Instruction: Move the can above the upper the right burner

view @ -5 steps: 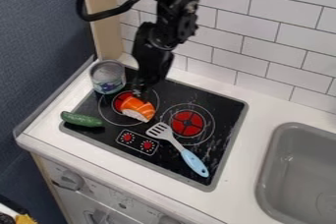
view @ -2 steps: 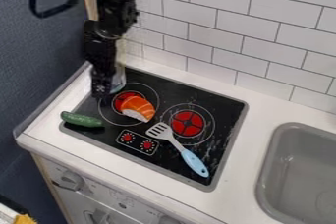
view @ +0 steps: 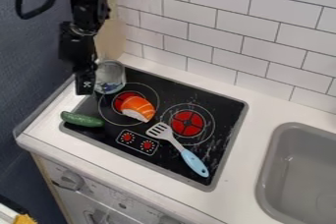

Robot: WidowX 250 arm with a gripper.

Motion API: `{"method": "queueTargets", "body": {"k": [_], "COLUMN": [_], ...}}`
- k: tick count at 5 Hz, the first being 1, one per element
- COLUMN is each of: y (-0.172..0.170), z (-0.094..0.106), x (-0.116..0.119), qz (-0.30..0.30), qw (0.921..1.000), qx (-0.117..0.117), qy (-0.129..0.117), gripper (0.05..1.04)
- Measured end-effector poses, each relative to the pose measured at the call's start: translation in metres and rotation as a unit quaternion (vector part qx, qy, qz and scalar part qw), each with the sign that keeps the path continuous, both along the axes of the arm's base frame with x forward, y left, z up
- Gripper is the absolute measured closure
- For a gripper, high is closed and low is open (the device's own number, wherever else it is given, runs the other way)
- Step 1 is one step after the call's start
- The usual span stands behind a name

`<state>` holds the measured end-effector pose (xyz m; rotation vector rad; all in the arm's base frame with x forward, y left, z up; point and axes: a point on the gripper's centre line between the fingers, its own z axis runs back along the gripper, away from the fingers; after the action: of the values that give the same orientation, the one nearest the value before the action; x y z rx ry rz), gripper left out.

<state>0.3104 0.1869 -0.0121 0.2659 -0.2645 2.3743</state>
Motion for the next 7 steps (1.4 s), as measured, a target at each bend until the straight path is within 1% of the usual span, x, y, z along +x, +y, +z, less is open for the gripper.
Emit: {"method": "queueTargets", "body": {"k": [1, 2, 3, 4, 5, 6, 7], "y": [0.010, 0.027, 0.038, 0.042, 0.042, 0.034, 0.025], "z": [-0.013, -0.017, -0.020, -0.026, -0.032, -0.038, -0.042], "x": [0.008, 0.011, 0.014, 0.015, 0.020, 0.023, 0.029], "qz": [0.036, 0.067, 0.078, 0.080, 0.075, 0.064, 0.052], "qw": [0.9992, 0.9975, 0.9967, 0.9964, 0.9969, 0.9976, 0.9981], "qx": [-0.012, -0.015, -0.015, -0.019, -0.022, -0.022, -0.001], "qy": [0.015, 0.016, 0.018, 0.021, 0.001, -0.015, -0.031], "gripper": [0.084, 0.084, 0.084, 0.084, 0.084, 0.084, 0.085]}}
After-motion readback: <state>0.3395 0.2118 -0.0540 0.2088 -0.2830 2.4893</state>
